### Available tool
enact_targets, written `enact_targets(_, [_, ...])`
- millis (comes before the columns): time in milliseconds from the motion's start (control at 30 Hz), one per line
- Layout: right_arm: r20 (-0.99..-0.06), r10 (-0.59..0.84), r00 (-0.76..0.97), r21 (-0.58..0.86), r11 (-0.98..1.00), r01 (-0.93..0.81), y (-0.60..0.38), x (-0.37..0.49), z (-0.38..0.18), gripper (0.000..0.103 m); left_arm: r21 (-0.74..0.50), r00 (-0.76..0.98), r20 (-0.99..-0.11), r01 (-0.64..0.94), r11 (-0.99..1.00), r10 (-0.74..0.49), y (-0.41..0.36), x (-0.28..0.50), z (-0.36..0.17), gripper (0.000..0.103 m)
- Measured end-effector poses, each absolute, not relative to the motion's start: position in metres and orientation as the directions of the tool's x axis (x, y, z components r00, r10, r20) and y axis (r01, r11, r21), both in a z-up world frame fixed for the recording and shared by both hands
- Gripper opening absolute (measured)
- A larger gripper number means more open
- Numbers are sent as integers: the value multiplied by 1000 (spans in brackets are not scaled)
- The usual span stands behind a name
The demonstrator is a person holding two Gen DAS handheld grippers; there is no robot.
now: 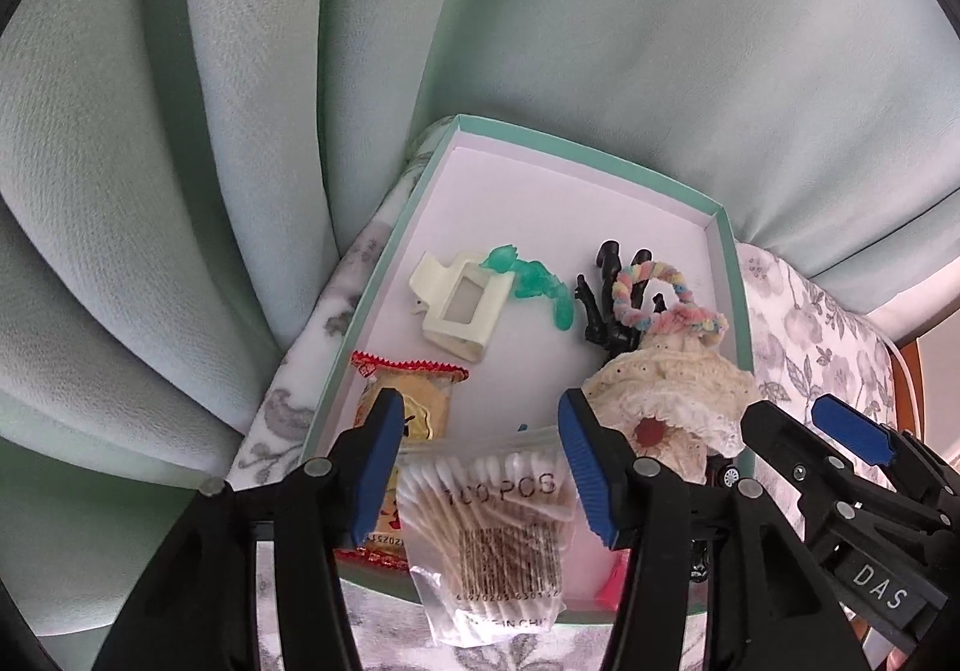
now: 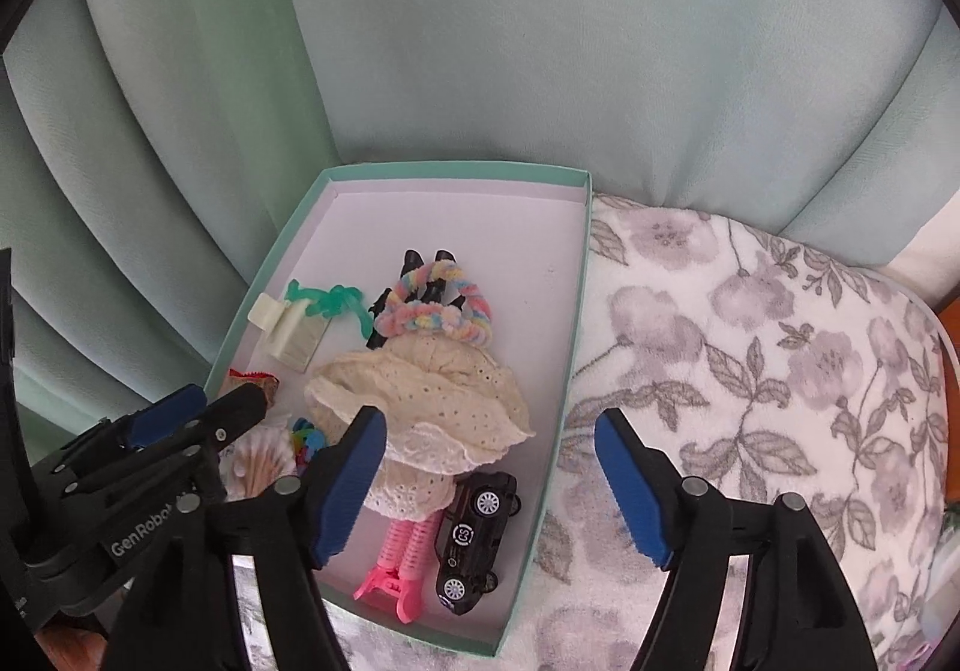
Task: Organize objects
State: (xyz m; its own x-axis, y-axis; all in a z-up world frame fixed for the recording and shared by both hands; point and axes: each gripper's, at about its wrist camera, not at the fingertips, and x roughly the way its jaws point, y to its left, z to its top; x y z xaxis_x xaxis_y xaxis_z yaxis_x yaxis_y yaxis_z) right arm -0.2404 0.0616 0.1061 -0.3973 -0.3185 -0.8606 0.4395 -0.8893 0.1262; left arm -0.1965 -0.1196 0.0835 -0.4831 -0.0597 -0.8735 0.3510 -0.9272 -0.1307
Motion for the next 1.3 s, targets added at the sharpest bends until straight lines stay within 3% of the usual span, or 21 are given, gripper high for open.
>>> enact_targets(67, [-862, -316, -396, 129, -893, 432, 65, -236, 104, 81, -117, -482, -873, 358, -926, -76, -120, -191, 83, 59])
enact_targets(133, [-861, -318, -397, 131, -893, 431, 71, -230, 105, 85, -115, -482, -872, 367, -923, -83, -121, -187, 84, 71])
enact_targets(267, [-857, -319, -404, 130, -894, 429, 76, -221, 107, 94, -113, -490, -867, 376, -920, -93, -121, -179, 87, 72])
enact_targets(333, [-856, -317, -409, 128, -896, 426, 79, -217, 109, 98, -104, -489, -866, 383, -918, -106, -120, -175, 87, 78])
enact_targets(433, [-852, -312, -420, 122, -899, 421, 83, -212, 112, 102, -107, -490, -865, 391, -914, -108, -121, -169, 88, 80])
enact_targets(567, [-856, -310, -413, 118, -896, 428, 86, -205, 113, 103, -107, -499, -859, 391, -914, -113, -120, -161, 89, 83])
enact_targets(633, [-856, -303, -419, 106, -896, 430, 88, -201, 114, 103, -109, -506, -855, 389, -915, -113, -118, -157, 90, 96])
enact_targets(667, [-857, -300, -418, 104, -897, 430, 89, -199, 114, 103, -110, -511, -851, 391, -914, -116, -118, -155, 91, 97])
enact_targets(1300, [-843, -290, -454, 104, -914, 391, 129, -165, 133, 103, -81, -538, -830, 374, -924, -145, -86, -112, 108, 99])
